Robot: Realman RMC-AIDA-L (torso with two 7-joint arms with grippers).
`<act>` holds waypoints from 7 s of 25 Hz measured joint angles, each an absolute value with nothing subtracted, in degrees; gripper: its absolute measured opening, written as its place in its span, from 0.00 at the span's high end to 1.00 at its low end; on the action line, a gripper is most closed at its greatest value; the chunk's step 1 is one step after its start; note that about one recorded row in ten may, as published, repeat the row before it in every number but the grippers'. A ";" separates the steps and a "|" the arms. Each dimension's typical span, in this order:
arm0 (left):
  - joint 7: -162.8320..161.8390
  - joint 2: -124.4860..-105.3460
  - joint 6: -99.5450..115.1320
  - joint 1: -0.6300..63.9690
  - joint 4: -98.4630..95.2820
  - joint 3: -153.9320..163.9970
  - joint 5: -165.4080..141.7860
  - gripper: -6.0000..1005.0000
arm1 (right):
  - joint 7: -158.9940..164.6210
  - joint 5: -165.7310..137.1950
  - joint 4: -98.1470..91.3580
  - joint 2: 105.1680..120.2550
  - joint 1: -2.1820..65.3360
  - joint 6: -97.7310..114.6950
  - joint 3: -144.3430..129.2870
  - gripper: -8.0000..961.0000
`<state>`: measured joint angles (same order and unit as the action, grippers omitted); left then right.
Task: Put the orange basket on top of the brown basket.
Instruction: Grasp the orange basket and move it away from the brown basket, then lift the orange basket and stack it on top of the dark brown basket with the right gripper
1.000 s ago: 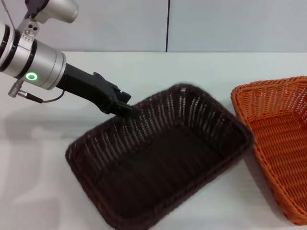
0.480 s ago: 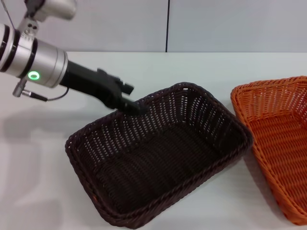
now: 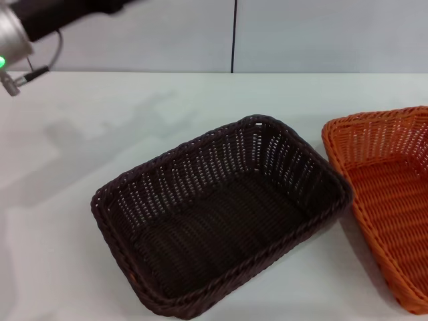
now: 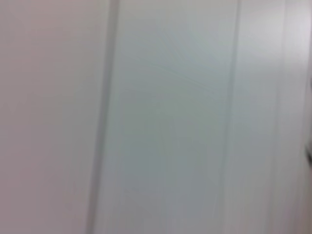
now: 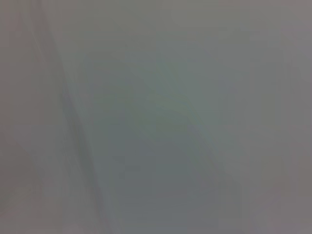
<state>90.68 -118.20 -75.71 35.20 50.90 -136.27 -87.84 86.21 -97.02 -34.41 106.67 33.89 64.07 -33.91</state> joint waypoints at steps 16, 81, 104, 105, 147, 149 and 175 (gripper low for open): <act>104.81 -118.44 -76.19 32.96 39.55 -136.88 -65.76 0.18 | 99.99 -145.34 -56.98 105.31 40.24 96.89 -40.87 0.35; 111.46 -118.22 -73.79 35.17 33.48 -136.52 -58.58 0.18 | 90.05 -137.29 -58.88 108.72 42.27 118.64 -36.04 0.35; 111.53 -118.34 -74.07 35.41 32.78 -136.52 -58.54 0.18 | 84.86 -141.42 -53.32 107.44 38.81 94.04 -39.46 0.35; 111.53 -118.33 -74.07 35.42 32.77 -136.54 -58.54 0.18 | 84.84 -141.46 -53.04 107.57 38.77 93.45 -39.78 0.35; 111.13 -118.06 -78.50 32.87 30.08 -136.39 -58.78 0.18 | 89.21 -147.10 -49.80 104.63 27.98 122.74 -15.46 0.85; 111.17 -118.03 -78.56 32.85 30.12 -136.33 -58.98 0.18 | 89.49 -142.16 -49.00 104.67 26.10 123.50 -14.05 0.85; 111.46 -118.21 -78.46 34.43 30.50 -132.79 -58.88 0.18 | 87.38 -108.01 -29.76 118.09 25.85 112.27 -12.35 0.84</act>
